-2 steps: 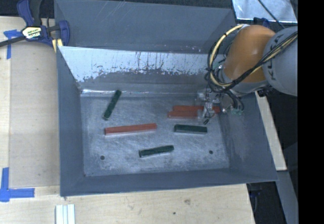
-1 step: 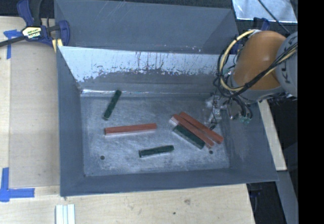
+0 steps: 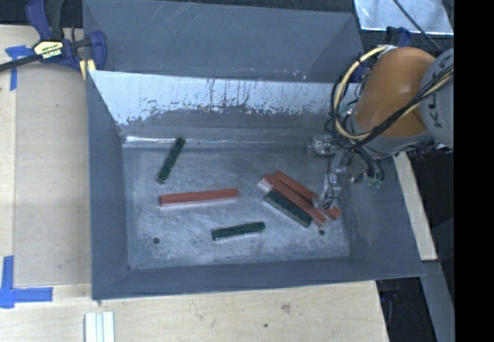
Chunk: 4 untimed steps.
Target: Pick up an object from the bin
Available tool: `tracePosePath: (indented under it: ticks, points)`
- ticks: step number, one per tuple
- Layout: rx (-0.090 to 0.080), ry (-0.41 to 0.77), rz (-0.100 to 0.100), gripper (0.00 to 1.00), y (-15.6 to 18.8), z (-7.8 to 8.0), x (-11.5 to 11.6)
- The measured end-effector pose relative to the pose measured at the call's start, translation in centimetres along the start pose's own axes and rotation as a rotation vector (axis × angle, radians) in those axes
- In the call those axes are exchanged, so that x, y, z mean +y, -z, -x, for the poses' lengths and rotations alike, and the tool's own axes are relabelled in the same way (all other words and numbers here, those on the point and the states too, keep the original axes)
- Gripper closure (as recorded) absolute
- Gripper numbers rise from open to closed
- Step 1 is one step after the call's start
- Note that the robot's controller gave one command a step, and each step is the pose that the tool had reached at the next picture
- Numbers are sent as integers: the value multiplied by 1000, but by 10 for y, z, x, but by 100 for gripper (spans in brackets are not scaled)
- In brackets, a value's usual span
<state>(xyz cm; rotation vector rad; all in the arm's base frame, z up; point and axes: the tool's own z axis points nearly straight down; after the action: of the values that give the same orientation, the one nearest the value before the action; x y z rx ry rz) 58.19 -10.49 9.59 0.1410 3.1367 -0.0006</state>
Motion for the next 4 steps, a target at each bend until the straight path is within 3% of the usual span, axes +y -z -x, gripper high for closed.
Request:
tracePosePath:
  ticks: [1,2,3,4]
  points:
    - [1,16,0,0,-26,-46,19]
    - [-5,15,-2,100,-22,-42,17]
    - [-13,-54,9,100,-18,-70,-6]
    - [-2,-102,12,100,-24,-62,-51]
